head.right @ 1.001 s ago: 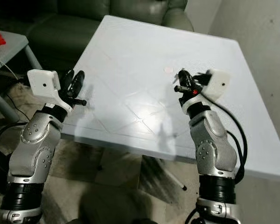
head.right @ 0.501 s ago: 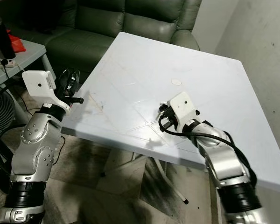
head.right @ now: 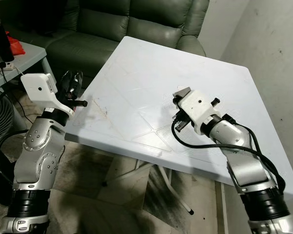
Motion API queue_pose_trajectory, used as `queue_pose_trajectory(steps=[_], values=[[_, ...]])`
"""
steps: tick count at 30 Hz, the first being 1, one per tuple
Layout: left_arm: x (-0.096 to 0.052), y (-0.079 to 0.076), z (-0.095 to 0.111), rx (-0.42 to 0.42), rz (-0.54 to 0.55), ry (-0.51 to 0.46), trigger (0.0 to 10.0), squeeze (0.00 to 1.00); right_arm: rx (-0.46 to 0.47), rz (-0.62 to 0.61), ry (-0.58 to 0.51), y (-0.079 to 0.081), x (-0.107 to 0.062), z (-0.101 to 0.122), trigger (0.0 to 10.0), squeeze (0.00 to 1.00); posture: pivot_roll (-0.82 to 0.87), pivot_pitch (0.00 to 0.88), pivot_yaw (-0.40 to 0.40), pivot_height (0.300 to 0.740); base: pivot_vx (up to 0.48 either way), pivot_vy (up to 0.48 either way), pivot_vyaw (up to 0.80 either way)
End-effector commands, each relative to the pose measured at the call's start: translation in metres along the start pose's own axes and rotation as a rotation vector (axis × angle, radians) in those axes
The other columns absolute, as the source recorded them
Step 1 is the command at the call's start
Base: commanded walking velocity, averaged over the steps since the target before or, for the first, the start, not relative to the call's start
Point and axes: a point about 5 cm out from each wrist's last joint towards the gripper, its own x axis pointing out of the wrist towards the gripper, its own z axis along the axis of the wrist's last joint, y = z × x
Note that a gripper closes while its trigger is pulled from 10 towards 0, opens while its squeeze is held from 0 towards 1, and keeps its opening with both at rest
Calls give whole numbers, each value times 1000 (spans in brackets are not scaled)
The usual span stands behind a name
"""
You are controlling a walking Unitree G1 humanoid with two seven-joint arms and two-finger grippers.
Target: Hang keys on a hook
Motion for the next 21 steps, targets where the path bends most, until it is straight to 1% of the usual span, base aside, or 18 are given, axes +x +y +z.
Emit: queue_pose_trajectory(steps=[1,3,4,6,7,8,9,10,11,12,13,14,15,16,17,18,20,21], values=[[5,-6,3,-9,-22,-10,10000,0,243,-92,-130,-19,-1,18,10000,0,-11,22,-133,740,0,0,0],[6,-7,3,-10,-28,-12,10000,0,310,-119,-176,-21,0,21,10000,0,-10,21,-132,740,0,0,0],[6,-7,5,-5,-29,-13,10000,0,351,-145,-148,-19,2,19,10000,0,-6,18,-129,740,0,0,0],[6,-7,5,-3,-30,-13,10000,0,363,-147,-104,-17,2,15,10000,0,-6,18,-129,740,0,0,0],[6,-7,8,-2,-35,-16,10000,0,250,-87,-44,-10,1,11,10000,0,-6,18,-129,740,0,0,0],[6,-6,9,-1,-37,-18,10000,0,186,-25,13,-6,-2,6,10000,0,-6,18,-129,740,0,0,0],[6,-6,10,0,-38,-18,10000,0,148,18,53,-3,-4,3,10000,0,-6,18,-129,740,0,0,0],[6,-5,11,0,-38,-20,10000,0,140,61,84,-2,-8,0,10000,0,-6,19,-124,740,0,0,0],[7,-5,12,1,-40,-24,10000,0,66,148,156,-4,-18,-4,10000,0,-7,20,-125,740,0,0,0],[7,-5,12,1,-40,-24,10000,0,66,148,156,-4,-18,-4,10000,0,-7,20,-125,740,0,0,0],[7,-4,13,2,-40,-25,10000,0,50,176,185,-5,-22,-6,10000,0,-7,20,-125,740,0,0,0],[7,-4,13,-5,-40,-29,10000,0,7,209,247,-9,-29,-9,10000,0,-13,22,-126,740,0,0,0],[7,-4,13,-7,-41,-30,10000,0,-27,222,282,-12,-33,-11,10000,0,-14,23,-127,740,0,0,0],[7,-5,14,-7,-40,-31,10000,0,-37,235,343,-15,-38,-15,10000,0,-14,24,-129,740,0,0,0],[8,-6,15,-12,-41,-37,10000,0,-157,248,416,-22,-45,-20,10000,0,-14,24,-129,740,0,0,0],[8,-6,15,-14,-42,-40,10000,0,-207,249,425,-24,-46,-20,10000,0,-14,24,-129,740,0,0,0],[8,-7,16,-16,-42,-41,10000,0,-209,206,468,-31,-47,-22,10000,0,-16,26,-131,740,0,0,0],[8,-8,16,-18,-43,-42,10000,0,-257,165,457,-36,-45,-19,10000,0,-16,26,-131,740,0,0,0]])
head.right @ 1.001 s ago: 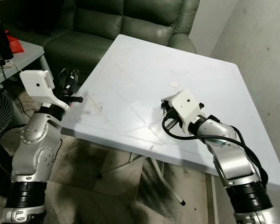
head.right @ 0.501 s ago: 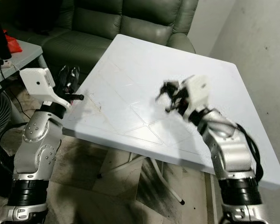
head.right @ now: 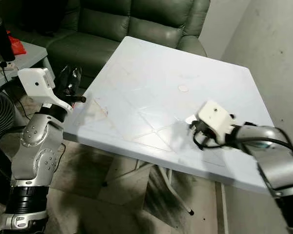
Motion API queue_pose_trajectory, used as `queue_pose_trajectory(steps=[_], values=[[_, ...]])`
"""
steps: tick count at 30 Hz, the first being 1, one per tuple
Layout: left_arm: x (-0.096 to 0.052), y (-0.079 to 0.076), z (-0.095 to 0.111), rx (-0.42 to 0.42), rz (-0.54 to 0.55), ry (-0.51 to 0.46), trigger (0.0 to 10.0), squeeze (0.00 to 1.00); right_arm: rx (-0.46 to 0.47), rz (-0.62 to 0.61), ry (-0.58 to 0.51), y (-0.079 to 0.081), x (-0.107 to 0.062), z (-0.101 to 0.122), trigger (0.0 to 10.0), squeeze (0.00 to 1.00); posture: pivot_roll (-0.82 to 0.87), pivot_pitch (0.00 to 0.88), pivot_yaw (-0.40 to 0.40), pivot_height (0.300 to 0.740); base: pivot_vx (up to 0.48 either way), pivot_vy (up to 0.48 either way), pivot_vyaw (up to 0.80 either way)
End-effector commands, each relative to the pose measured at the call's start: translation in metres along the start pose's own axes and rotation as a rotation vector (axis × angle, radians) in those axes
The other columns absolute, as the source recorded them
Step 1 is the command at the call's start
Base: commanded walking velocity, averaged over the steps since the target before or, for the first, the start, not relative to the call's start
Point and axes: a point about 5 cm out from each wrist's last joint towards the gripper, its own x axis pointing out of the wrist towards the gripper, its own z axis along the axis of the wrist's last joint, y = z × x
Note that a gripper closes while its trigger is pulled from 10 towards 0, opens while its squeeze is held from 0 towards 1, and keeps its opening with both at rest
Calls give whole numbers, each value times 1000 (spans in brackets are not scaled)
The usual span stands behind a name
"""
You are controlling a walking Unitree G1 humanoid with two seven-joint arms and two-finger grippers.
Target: Hang keys on a hook
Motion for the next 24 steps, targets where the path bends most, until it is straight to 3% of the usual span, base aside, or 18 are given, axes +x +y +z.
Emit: queue_pose_trajectory(steps=[1,2,3,5,6,8,11,12,14,20,22,23,24], values=[[4,-8,7,-7,-32,-23,10000,0,-46,-71,30,-10,1,2,10000,0,-16,26,-131,740,0,0,0],[3,-9,8,-10,-33,-25,10000,0,-246,-189,75,-21,1,5,10000,0,-14,26,-132,740,0,0,0],[3,-9,8,-10,-34,-25,10000,0,-327,-224,85,-23,1,7,10000,0,-14,26,-132,740,0,0,0],[3,-9,9,-11,-34,-27,10000,0,-379,-285,95,-28,2,11,10000,0,-14,26,-132,740,0,0,0],[3,-9,10,-16,-32,-30,10000,0,-563,-319,108,-30,1,18,10000,0,-13,28,-132,740,0,0,0],[4,-8,10,-22,-32,-34,10000,0,-686,-326,121,-31,0,22,10000,0,-14,29,-131,740,0,0,0],[4,-9,11,-25,-32,-35,10000,0,-548,-406,33,-38,0,32,10000,0,-16,30,-130,740,0,0,0],[5,-9,11,-28,-34,-35,10000,0,-563,-393,30,-37,1,31,10000,0,-16,30,-130,740,0,0,0],[5,-10,11,-29,-36,-34,10000,0,-422,-446,-46,-40,3,35,10000,0,-20,29,-130,740,0,0,0],[6,-12,12,-29,-42,-37,10000,0,-447,-338,7,-26,11,20,10000,0,-16,28,-129,740,0,0,0],[6,-12,11,-38,-40,-37,10000,0,-344,-369,-94,-26,12,29,10000,0,-18,26,-129,740,0,0,0],[6,-12,12,-39,-40,-37,10000,0,-309,-376,-76,-27,12,27,10000,0,-18,26,-129,740,0,0,0],[7,-12,11,-39,-41,-37,10000,0,-235,-329,-117,-22,15,29,10000,0,-24,25,-129,740,0,0,0]])
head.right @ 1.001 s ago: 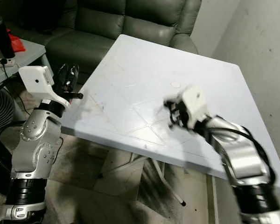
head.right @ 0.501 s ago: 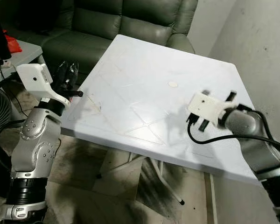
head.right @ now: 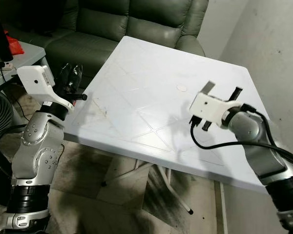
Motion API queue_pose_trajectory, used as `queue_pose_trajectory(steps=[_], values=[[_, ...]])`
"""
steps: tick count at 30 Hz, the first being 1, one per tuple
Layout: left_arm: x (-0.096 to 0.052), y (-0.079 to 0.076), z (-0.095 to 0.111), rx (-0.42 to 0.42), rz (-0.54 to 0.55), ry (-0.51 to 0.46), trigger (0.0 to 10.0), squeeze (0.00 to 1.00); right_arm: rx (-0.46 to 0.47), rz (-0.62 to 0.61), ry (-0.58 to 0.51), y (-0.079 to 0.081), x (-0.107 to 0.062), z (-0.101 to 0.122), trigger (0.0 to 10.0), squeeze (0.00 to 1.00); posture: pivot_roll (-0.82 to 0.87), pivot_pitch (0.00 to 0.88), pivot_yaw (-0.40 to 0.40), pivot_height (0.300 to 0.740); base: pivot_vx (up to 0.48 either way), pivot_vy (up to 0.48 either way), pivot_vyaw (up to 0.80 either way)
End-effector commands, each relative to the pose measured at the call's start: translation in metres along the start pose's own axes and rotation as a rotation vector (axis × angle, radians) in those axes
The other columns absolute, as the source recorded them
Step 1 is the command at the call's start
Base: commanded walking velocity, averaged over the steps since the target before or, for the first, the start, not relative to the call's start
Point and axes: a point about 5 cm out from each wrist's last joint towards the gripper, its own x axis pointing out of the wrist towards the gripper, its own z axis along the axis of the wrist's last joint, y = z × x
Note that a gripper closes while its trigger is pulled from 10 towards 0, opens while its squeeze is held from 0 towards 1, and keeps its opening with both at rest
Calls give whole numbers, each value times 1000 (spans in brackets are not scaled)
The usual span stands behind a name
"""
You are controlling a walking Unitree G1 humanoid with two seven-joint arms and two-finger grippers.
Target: Hang keys on a hook
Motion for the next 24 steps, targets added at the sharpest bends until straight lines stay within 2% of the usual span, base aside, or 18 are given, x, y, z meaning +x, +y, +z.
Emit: queue_pose_trajectory(steps=[1,2,3,4,5,6,7,9,10,11,12,13,16,17,19,22,24], values=[[5,-8,8,-6,-33,-27,10000,0,59,5,-44,-5,-4,3,10000,0,-26,24,-127,740,0,0,0],[5,-9,7,-6,-39,-26,10000,0,-173,11,81,-5,-3,-12,10000,0,-28,21,-127,740,0,0,0],[5,-10,7,-5,-42,-26,10000,0,-238,27,120,-4,-4,-17,10000,0,-28,21,-127,740,0,0,0],[6,-11,7,-7,-44,-27,10000,0,-243,25,109,-3,-5,-18,10000,0,-23,19,-126,740,0,0,0],[6,-12,7,-9,-48,-28,10000,0,-310,6,162,-7,-6,-23,10000,0,-21,21,-126,740,0,0,0],[7,-12,8,-5,-52,-31,10000,0,-140,-1,80,-5,-6,-16,10000,0,-21,21,-126,740,0,0,0],[7,-12,8,-8,-53,-31,10000,0,-162,-16,90,-8,-6,-16,10000,0,-26,15,-122,740,0,0,0],[8,-12,8,-10,-52,-30,10000,0,-130,-17,90,-8,-5,-16,10000,0,-26,15,-122,740,0,0,0],[8,-12,8,-14,-54,-31,10000,0,-19,-28,47,-6,-3,-11,10000,0,-26,12,-122,740,0,0,0],[9,-13,9,-19,-59,-32,10000,0,246,-91,-90,-6,1,3,10000,0,-26,13,-122,740,0,0,0],[9,-14,9,-19,-60,-32,10000,0,338,-126,-146,-7,2,9,10000,0,-26,13,-122,740,0,0,0],[10,-16,9,-27,-71,-31,10000,0,634,-202,-260,-8,6,16,10000,0,-25,11,-123,740,0,0,0],[13,-20,8,-31,-89,-21,10000,0,879,-269,-360,-5,8,23,10000,0,-13,13,-121,740,0,0,0],[14,-21,8,-31,-100,-13,10000,0,998,-310,-405,-3,8,26,10000,0,-10,11,-120,740,0,0,0],[17,-23,7,-40,-97,-3,10000,0,1237,-347,-401,5,12,26,10000,0,-10,11,-120,740,0,0,0],[18,-22,8,-51,-105,-1,10000,0,1199,-335,-361,16,16,31,10000,0,-8,9,-115,740,0,0,0],[19,-22,8,-51,-102,-3,10000,0,1234,-336,-368,19,16,32,10000,0,-9,4,-107,740,0,0,0]])
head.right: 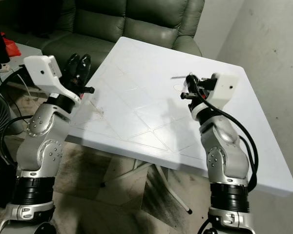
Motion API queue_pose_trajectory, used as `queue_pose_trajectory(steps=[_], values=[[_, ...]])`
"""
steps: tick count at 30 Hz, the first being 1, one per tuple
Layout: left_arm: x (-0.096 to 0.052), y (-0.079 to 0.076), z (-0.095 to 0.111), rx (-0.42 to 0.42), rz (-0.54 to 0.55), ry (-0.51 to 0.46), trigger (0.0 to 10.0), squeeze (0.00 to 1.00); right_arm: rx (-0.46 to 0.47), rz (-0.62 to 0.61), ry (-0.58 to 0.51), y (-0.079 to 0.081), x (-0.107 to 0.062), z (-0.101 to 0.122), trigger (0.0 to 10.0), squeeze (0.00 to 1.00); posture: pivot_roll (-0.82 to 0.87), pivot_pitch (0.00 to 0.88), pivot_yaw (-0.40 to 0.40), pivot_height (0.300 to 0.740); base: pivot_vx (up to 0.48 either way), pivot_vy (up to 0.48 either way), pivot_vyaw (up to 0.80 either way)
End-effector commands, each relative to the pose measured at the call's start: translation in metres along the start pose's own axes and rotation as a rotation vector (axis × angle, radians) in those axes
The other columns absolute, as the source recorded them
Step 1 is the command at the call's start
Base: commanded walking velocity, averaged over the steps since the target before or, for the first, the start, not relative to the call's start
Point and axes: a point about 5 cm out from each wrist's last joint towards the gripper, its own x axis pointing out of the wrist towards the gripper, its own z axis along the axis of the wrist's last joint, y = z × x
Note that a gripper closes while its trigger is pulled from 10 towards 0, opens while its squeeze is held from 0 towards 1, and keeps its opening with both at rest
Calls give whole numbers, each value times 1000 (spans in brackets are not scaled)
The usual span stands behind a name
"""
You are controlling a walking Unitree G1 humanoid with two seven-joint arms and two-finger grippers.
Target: Hang keys on a hook
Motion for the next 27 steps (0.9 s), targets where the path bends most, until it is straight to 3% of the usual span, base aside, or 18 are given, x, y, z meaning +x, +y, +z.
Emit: queue_pose_trajectory(steps=[1,7,11,14,17,20,22,24,27], values=[[6,-4,1,-28,-15,0,10000,0,11,-19,-34,-1,-4,6,10000,0,-9,4,-107,740,0,0,0],[9,-6,3,-32,-20,-1,10000,0,60,-32,-119,3,-5,14,10000,0,-6,0,-93,740,0,0,0],[6,-1,2,-15,8,-3,10000,0,-59,-13,-156,6,-7,17,10000,0,-10,0,-81,740,0,0,0],[1,5,-1,0,24,13,10000,0,-57,-1,-163,9,-10,14,10000,0,-18,0,-71,740,0,0,0],[-9,24,-11,23,94,45,10000,0,-158,23,-166,12,-14,6,10000,0,-24,0,-63,740,0,0,0],[-15,32,-21,17,141,82,10000,0,-166,18,-161,12,-15,-1,10000,0,-25,0,-61,740,0,0,0],[-18,34,-29,13,147,102,10000,0,-198,-1,-127,9,-14,-10,10000,0,-25,0,-61,740,0,0,0],[-23,34,-41,105,141,146,10000,0,-230,-4,-96,6,-14,-21,10000,0,-19,0,-58,740,0,0,0],[-33,35,-58,75,138,185,10000,0,-241,2,-66,1,-18,-34,10000,0,-16,0,-56,740,0,0,0]])
